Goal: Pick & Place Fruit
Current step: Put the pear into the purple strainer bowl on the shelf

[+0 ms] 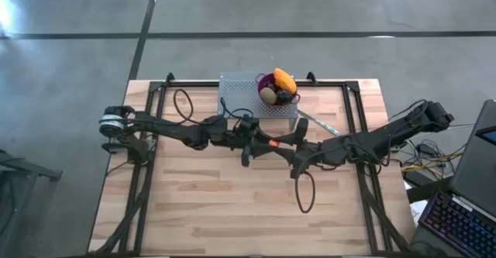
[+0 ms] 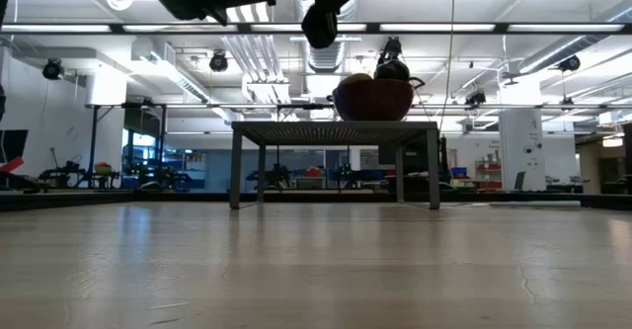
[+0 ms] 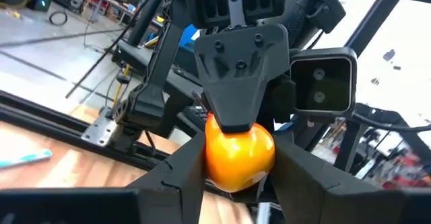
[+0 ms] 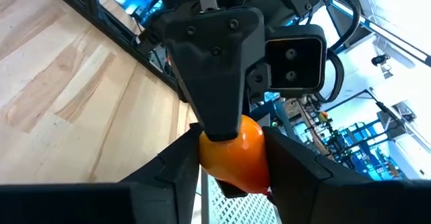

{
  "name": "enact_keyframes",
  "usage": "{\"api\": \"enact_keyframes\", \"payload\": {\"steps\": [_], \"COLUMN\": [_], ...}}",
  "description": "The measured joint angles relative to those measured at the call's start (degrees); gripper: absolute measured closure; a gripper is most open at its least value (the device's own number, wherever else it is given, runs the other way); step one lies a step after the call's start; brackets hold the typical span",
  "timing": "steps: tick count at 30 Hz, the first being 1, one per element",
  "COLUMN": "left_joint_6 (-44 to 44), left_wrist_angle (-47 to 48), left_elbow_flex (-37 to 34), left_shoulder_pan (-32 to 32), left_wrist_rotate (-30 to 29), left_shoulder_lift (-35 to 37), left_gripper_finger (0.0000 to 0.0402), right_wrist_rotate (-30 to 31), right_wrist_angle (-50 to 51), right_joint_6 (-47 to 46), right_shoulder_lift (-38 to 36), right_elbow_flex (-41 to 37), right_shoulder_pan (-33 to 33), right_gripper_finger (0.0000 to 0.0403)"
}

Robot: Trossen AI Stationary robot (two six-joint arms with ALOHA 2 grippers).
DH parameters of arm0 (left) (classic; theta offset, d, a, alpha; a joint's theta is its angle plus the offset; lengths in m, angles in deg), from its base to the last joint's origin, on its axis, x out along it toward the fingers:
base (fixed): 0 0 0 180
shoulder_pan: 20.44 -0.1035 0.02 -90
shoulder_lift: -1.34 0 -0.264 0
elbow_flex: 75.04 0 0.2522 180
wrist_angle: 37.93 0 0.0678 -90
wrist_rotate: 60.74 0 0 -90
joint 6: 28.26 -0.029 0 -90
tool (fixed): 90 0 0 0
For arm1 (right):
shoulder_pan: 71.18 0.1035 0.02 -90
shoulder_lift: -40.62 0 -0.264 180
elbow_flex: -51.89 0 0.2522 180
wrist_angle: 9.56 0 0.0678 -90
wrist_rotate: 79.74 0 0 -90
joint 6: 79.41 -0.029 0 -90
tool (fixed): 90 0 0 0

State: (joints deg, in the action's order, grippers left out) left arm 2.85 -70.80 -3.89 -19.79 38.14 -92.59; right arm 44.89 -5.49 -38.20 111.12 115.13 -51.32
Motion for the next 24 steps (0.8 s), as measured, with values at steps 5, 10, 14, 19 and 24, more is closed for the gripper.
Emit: {"api": "enact_keyframes", "payload": {"steps": [5, 10, 14, 19, 24], "left_joint_6": [-2.99, -0.36, 0.83, 0.82, 0.37], "left_wrist_angle": [0.21, 3.84, 5.98, 10.04, 14.53], "left_elbow_flex": [0.00, 0.02, 0.11, 0.11, 0.11], "left_shoulder_pan": [0.08, -0.07, -0.20, -0.23, -0.27], "left_wrist_rotate": [-0.18, -0.13, -0.14, 1.62, 2.24], "left_shoulder_lift": [0.00, 0.02, 0.09, 0.75, 2.50], "left_gripper_finger": [0.0213, 0.0159, 0.0113, 0.0085, 0.0086], "right_wrist_rotate": [0.04, 0.04, 0.15, 5.31, 11.51], "right_wrist_angle": [-0.15, 0.02, 0.02, -0.13, 0.38], "right_joint_6": [-0.28, -0.28, -0.30, 0.22, 1.16], "right_shoulder_lift": [-0.02, -0.02, -0.02, -0.04, -0.04], "right_elbow_flex": [-0.02, -0.02, -0.02, -0.02, 0.21], "right_shoulder_pan": [-0.04, -0.04, -0.04, -0.05, -1.17], "right_gripper_finger": [0.0255, 0.0251, 0.0261, 0.0254, 0.0251]}}
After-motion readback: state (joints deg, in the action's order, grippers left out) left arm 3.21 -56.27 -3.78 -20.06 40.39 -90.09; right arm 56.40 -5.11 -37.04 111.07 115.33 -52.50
